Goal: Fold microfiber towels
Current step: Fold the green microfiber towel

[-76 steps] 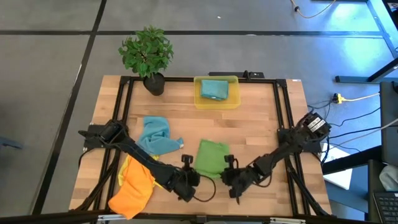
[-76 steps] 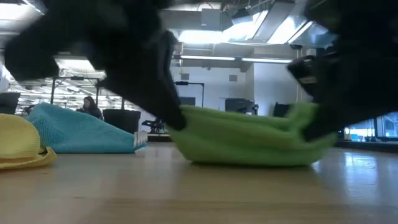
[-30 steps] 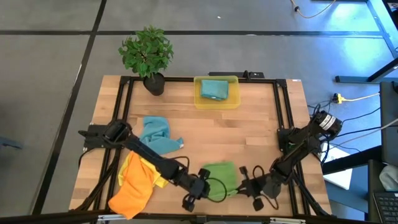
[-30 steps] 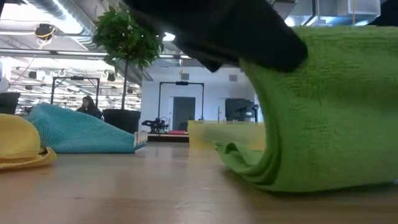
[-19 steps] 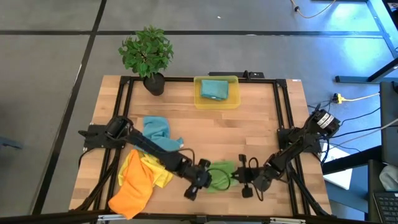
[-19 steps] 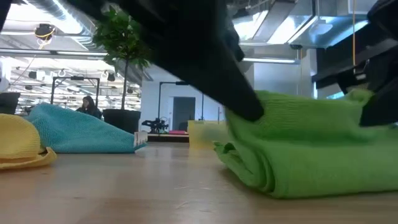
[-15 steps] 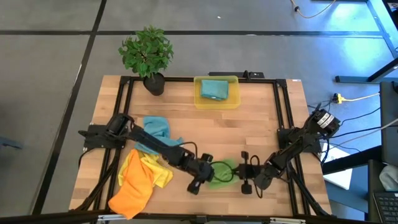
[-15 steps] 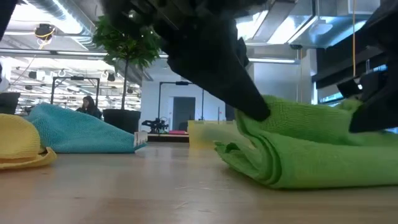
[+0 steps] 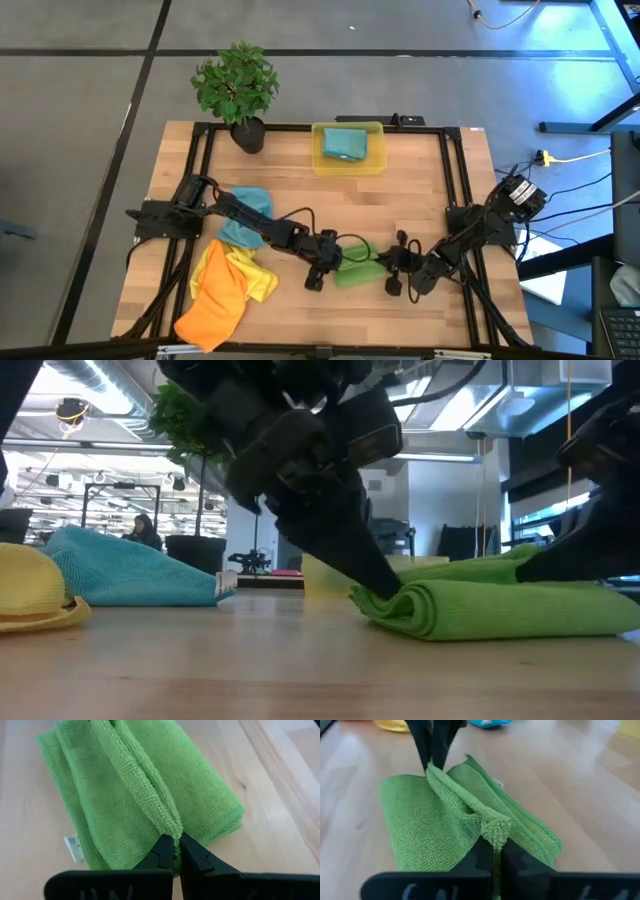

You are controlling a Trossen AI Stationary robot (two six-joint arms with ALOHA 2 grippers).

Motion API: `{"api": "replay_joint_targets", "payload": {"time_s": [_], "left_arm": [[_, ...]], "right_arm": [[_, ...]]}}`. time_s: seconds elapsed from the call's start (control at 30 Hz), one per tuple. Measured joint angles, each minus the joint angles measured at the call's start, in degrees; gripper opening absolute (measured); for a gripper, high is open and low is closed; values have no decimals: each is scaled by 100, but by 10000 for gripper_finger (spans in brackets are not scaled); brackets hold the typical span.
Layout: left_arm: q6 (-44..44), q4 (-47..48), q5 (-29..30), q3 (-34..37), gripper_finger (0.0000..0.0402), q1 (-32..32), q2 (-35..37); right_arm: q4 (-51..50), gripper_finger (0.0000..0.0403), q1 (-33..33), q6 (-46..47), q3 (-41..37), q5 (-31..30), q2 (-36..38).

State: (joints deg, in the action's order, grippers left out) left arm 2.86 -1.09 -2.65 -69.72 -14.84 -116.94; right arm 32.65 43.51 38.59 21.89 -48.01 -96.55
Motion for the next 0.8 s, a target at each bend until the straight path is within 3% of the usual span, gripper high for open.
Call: {"api": "replay_joint_targets", "payload": {"time_s": [0.23, 0.4, 0.57, 0.8], "left_arm": [[2, -214, -34, 37, 0, -28, 107], [-258, -221, 350, 118, 0, -173, 492], [-153, -649, 287, 647, 0, 89, 819], [310, -1023, 289, 1224, 0, 524, 738]], "right_arm": [[60, 4, 6, 23, -6, -27, 0], [105, 4, 110, 68, 8, -319, 0], [53, 4, -13, 167, 11, -418, 2], [-91, 6, -383, 469, 3, -404, 0]]}}
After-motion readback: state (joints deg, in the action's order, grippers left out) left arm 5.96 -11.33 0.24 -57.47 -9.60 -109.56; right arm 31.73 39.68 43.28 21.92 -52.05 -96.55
